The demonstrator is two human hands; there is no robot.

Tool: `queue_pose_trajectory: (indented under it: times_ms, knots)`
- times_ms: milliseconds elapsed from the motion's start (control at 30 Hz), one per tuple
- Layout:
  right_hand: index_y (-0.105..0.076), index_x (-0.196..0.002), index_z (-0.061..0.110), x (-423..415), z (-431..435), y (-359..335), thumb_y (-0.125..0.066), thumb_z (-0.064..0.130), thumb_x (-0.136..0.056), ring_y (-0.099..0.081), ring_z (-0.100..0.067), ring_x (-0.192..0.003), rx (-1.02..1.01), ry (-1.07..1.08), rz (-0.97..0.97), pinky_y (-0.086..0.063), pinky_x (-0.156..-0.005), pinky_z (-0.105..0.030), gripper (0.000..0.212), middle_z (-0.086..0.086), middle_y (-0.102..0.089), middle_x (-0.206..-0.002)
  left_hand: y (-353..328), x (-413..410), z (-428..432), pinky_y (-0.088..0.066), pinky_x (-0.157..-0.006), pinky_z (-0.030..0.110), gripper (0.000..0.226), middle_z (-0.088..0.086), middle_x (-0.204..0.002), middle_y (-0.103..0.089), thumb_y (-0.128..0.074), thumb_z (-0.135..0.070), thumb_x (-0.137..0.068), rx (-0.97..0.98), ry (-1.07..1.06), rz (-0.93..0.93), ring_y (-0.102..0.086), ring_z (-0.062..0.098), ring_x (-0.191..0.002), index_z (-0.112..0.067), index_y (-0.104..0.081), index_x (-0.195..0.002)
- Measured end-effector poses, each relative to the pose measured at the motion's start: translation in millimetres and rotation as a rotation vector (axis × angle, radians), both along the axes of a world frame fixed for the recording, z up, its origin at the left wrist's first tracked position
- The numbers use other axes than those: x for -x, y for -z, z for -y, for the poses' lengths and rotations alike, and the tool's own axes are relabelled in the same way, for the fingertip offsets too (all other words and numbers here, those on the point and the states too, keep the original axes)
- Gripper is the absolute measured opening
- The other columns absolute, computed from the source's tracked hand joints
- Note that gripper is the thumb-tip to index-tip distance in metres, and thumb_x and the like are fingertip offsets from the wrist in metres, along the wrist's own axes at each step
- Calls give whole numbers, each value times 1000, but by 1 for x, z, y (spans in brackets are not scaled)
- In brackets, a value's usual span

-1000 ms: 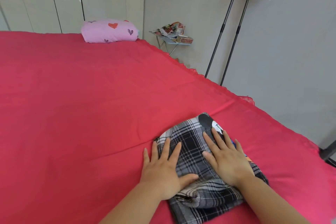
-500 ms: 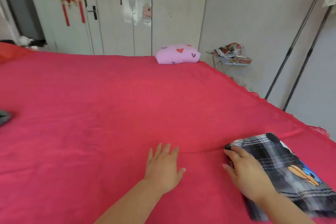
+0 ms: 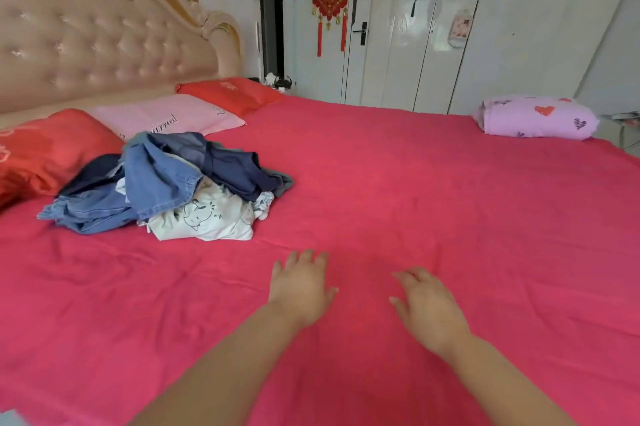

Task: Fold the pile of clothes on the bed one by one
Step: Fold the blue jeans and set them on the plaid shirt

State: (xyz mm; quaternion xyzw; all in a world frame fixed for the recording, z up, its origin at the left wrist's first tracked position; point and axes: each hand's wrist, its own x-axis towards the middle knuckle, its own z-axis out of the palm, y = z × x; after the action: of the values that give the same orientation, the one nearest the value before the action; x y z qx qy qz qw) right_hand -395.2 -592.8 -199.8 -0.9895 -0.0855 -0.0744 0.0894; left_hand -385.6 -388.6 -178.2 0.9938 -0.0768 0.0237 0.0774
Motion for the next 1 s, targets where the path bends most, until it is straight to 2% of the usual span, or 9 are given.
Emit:
queue_pose_trajectory:
  times_ms: [500, 633, 667, 733, 767, 800, 900, 1000]
  knots:
    - [-34, -141, 24, -56, -174, -2, -45, 35, -94, -34, -22, -133, 124, -242, 17, -29, -110, -34, 50, -1, -33, -145, 18, -26, -157, -21, -113, 47, 65, 1, -148, -29, -47, -47, -90, 25, -200, -18, -22, 23, -139, -22, -22, -145]
    - [-40, -139, 23, -77, -204, 11, -50, 34, -92, -35, -24, -133, 151, -291, 39, -30, -110, -38, 50, -3, -36, -145, 23, -51, -196, -19, -115, 46, 66, 3, -153, -20, -47, -46, -91, 31, -279, -1, -17, 24, -141, -23, -19, -146]
    - [-48, -133, 23, -82, -209, 14, -59, 35, -86, -44, -26, -128, 153, -308, 69, -37, -105, -41, 50, -4, -44, -139, 23, -58, -206, -18, -115, 45, 66, 4, -154, -16, -47, -45, -91, 33, -298, 9, -15, 24, -142, -24, -18, -147]
    - [-70, -102, 26, -94, -216, 21, -85, 44, -52, -67, -20, -95, 164, -354, 115, -57, -76, -39, 56, -1, -65, -106, 20, -74, -226, -19, -113, 44, 64, 6, -155, -8, -46, -44, -92, 21, -334, 42, -12, 25, -142, -26, -18, -146]
    - [-73, -86, 28, -101, -219, 24, -89, 47, -33, -70, -15, -78, 166, -356, 131, -58, -62, -32, 59, 3, -68, -90, 18, -82, -237, -19, -113, 44, 63, 8, -156, -3, -45, -45, -92, 9, -351, 61, -10, 27, -143, -27, -18, -146]
    - [-74, -77, 30, -107, -224, 26, -89, 49, -22, -69, -12, -69, 165, -365, 154, -57, -54, -28, 61, 6, -68, -81, 16, -92, -247, -19, -113, 44, 62, 9, -156, 4, -45, -45, -92, -2, -370, 76, -6, 29, -144, -30, -19, -146]
    - [-74, -72, 31, -129, -232, 35, -87, 52, -13, -69, -10, -64, 186, -372, 153, -56, -50, -27, 64, 8, -69, -77, 11, -121, -273, -17, -115, 48, 56, 10, -154, 22, -45, -48, -92, -23, -412, 82, 8, 33, -143, -42, -23, -143]
    - [-74, -70, 33, -140, -236, 33, -85, 56, -8, -68, -8, -63, 142, -358, 144, -55, -47, -25, 67, 10, -70, -76, 12, -145, -286, -13, -115, 51, 52, 8, -151, 30, -46, -53, -90, -13, -429, 6, 16, 34, -142, -47, -29, -139]
